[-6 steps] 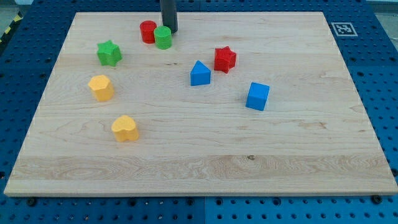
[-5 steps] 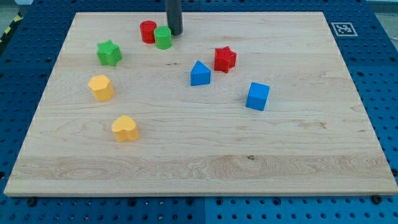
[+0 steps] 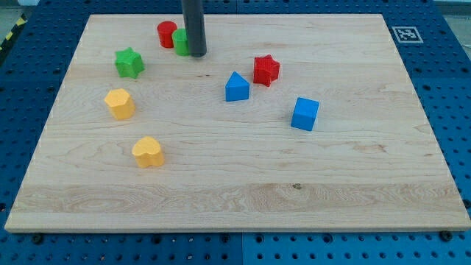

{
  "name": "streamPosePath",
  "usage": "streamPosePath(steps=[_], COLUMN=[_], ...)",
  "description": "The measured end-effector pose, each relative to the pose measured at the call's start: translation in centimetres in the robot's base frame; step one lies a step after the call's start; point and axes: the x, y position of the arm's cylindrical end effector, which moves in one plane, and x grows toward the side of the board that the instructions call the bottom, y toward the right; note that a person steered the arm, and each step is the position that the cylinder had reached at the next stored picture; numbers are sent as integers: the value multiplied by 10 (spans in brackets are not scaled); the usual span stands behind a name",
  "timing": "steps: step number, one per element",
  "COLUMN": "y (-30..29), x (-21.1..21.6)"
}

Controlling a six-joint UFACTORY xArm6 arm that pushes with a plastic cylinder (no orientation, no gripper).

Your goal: Slide the green circle and the circle to the top left

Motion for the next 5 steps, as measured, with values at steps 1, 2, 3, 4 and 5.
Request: streamPosePath(steps=[1,2,3,4,5], y=[-4,-11,-25,-59,-93], x=[-21,-37,-38,-38,-38])
